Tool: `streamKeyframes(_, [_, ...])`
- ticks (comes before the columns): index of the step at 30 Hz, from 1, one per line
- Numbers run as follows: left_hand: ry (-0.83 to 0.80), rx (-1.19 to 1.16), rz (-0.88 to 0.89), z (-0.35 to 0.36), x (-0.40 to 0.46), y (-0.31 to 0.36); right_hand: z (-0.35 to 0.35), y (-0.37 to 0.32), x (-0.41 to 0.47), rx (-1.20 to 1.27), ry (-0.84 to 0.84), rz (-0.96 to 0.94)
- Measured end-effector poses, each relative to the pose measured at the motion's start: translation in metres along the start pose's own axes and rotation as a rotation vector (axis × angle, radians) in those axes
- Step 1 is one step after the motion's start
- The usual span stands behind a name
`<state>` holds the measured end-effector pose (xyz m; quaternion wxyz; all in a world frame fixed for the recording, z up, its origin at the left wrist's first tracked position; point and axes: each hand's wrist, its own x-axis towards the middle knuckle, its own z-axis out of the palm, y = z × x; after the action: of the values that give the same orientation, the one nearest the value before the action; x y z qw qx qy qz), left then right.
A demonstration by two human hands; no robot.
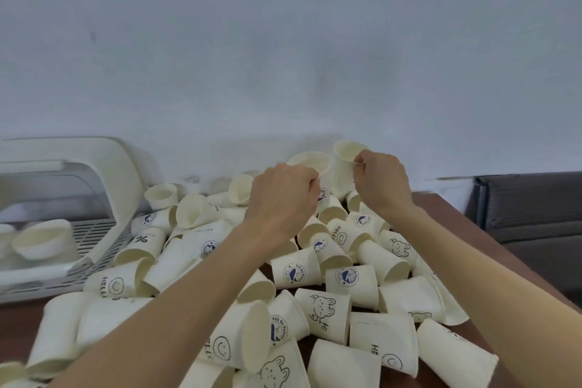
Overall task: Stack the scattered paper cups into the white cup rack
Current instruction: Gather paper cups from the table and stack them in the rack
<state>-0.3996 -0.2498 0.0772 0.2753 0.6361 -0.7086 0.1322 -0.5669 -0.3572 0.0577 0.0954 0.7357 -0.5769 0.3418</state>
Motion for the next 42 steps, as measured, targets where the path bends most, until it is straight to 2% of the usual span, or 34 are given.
streamKeyframes(11, [0.055, 0.042, -0.097, -0.099, -0.092, -0.051, -0.069, -0.125, -0.098, 0.056, -0.026, -0.238])
streamKeyframes(20, [0.103, 0.112, -0.182, -0.154, -0.160, -0.118, -0.078, -0.226, -0.141, 0.132, -0.062, -0.362])
streamKeyframes(32, [0.107, 0.157, -0.258, -0.190, -0.193, -0.213, -0.057, -0.327, -0.153, 0.200, -0.073, -0.382])
streamKeyframes(42, [0.075, 0.163, -0.354, -0.198, -0.218, -0.268, -0.033, -0.374, -0.168, 0.150, -0.184, -0.355])
